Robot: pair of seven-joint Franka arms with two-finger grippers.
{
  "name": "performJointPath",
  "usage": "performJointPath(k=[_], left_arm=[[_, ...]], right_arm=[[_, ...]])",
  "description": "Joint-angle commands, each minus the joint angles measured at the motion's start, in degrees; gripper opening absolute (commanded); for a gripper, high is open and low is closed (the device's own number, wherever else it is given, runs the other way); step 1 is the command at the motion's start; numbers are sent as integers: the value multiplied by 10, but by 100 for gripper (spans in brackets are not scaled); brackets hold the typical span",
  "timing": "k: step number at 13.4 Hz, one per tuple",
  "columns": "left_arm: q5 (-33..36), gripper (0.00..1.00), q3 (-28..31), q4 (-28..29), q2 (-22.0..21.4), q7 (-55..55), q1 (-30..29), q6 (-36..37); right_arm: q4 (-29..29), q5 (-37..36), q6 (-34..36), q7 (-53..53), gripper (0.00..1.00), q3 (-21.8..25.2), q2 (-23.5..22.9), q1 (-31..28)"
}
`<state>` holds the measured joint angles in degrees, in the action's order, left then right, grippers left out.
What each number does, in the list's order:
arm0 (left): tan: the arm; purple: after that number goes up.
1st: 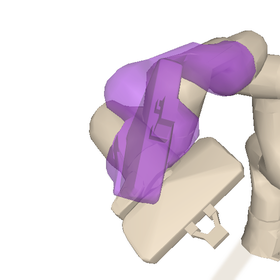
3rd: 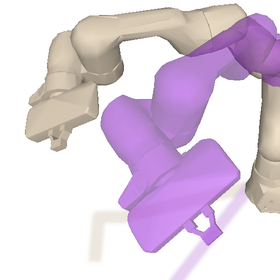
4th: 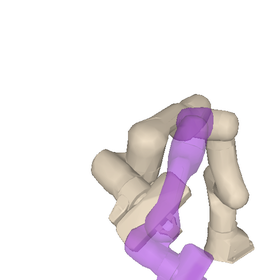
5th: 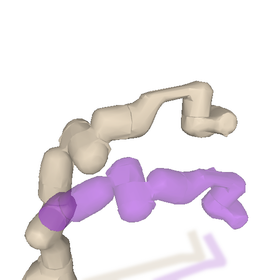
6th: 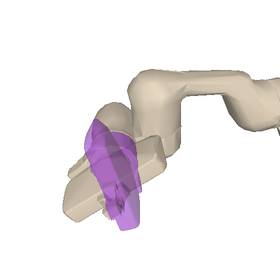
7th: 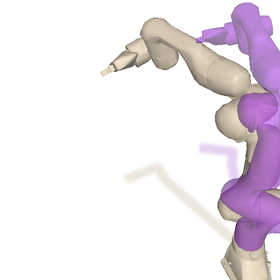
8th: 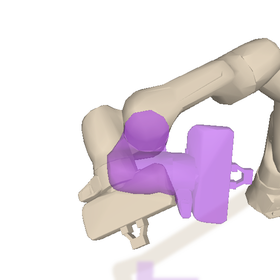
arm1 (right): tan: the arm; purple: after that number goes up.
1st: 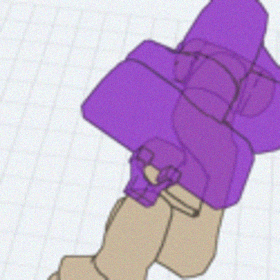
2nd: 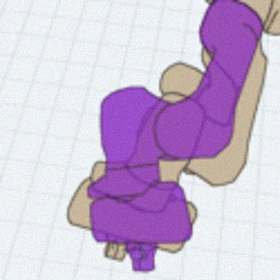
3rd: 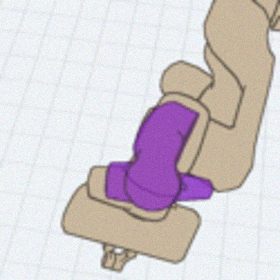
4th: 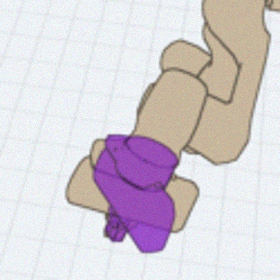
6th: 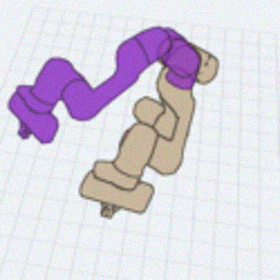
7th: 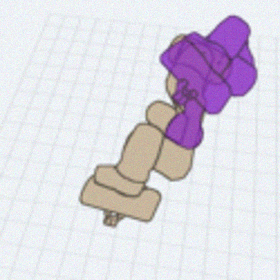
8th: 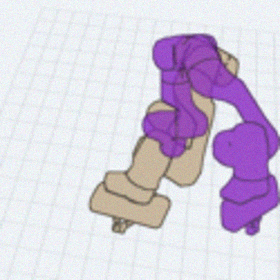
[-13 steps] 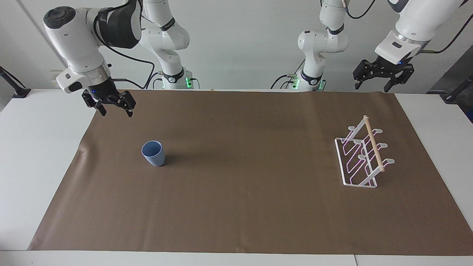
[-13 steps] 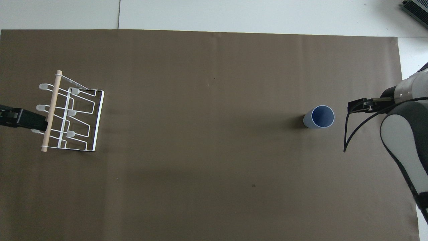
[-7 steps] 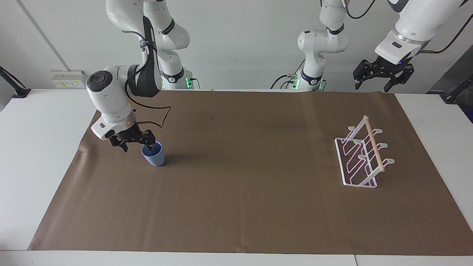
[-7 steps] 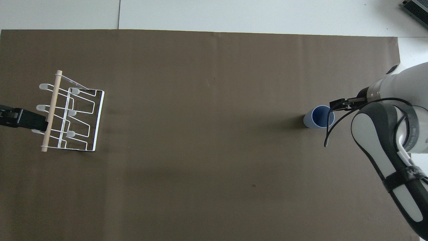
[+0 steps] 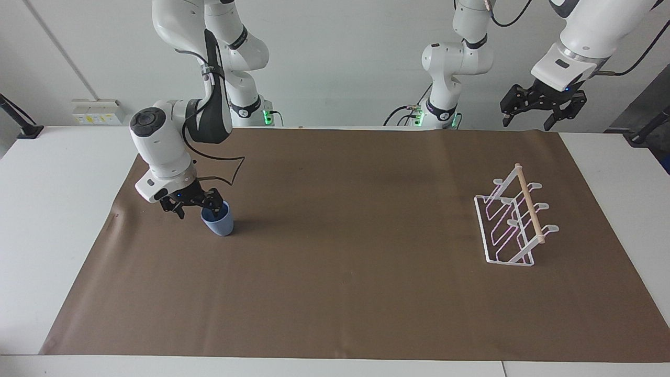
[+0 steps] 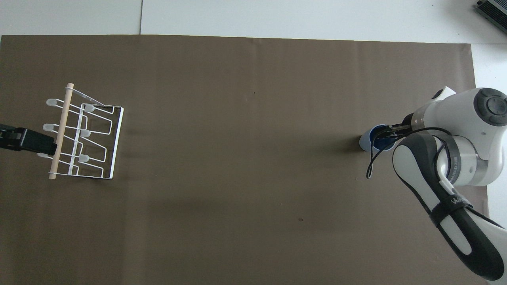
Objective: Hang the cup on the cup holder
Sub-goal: 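Reach the right gripper down to the rim of the blue cup, then close the right gripper on the blue cup rim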
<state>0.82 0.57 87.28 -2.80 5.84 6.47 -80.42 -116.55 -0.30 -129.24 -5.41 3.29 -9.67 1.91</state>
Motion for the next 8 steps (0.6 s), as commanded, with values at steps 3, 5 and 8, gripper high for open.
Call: performJointPath(k=[3,5,8], left_arm=[[11,100,0,14,-13,-5,0,1],[11,100,0,14,-13,-4,0,2],[11,100,0,14,-13,-4,0,2]], right_arm=[[-2,15,-2,-38,84,0,3,-7],[0,15,5,-41,75,0,4,-9],[3,15,23,-41,63,0,6,-8]])
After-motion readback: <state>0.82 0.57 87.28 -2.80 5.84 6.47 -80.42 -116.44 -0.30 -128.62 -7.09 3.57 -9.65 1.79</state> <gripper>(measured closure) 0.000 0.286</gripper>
